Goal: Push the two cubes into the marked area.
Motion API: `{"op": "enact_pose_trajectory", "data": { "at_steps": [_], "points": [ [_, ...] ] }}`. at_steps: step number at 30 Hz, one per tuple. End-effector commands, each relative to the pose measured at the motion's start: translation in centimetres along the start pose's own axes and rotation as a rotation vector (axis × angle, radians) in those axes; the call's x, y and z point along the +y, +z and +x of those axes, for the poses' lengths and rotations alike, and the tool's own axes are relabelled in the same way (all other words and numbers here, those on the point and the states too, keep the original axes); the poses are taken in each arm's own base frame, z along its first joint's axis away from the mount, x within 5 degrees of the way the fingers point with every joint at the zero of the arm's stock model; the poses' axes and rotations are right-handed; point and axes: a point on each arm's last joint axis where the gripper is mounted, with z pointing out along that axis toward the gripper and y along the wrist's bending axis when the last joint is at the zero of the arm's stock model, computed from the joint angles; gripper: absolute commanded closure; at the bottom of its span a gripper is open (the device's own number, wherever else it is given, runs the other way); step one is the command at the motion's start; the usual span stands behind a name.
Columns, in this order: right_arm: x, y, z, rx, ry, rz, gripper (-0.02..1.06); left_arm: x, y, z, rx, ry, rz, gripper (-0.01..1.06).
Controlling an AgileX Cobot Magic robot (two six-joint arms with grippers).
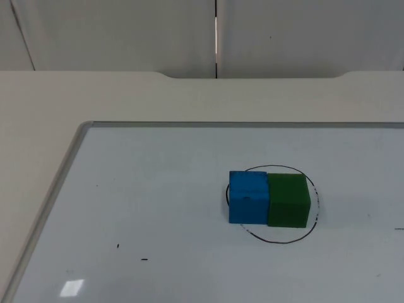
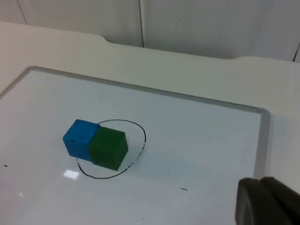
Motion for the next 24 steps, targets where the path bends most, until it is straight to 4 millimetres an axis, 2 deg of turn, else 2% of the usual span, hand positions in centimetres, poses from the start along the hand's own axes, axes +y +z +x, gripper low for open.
{"op": "enact_pose_trajectory", "data": {
  "at_steps": [1, 5, 9, 13, 24],
  "points": [
    [0.0, -0.9, 0.7, -0.02, -0.001, 0.002, 1.05, 0.0, 0.0, 0.0, -0.01, -0.004, -0.007, 1.05],
    [-0.1, -1.7, 2.0, -0.046, -0.02, 0.005, 1.05, 0.0, 0.0, 0.0, -0.01, -0.004, -0.007, 1.05],
    [0.1, -0.5, 3.4, 0.024, -0.026, -0.02, 1.05, 0.0, 0.0, 0.0, -0.01, -0.004, -0.007, 1.05],
    [0.1, -0.2, 3.9, 0.066, -0.064, -0.015, 1.05, 0.0, 0.0, 0.0, -0.01, -0.001, -0.007, 1.05],
    [0.1, -0.2, 3.9, 0.066, -0.062, -0.015, 1.05, 0.0, 0.0, 0.0, -0.01, -0.001, -0.007, 1.05]
  ]
}}
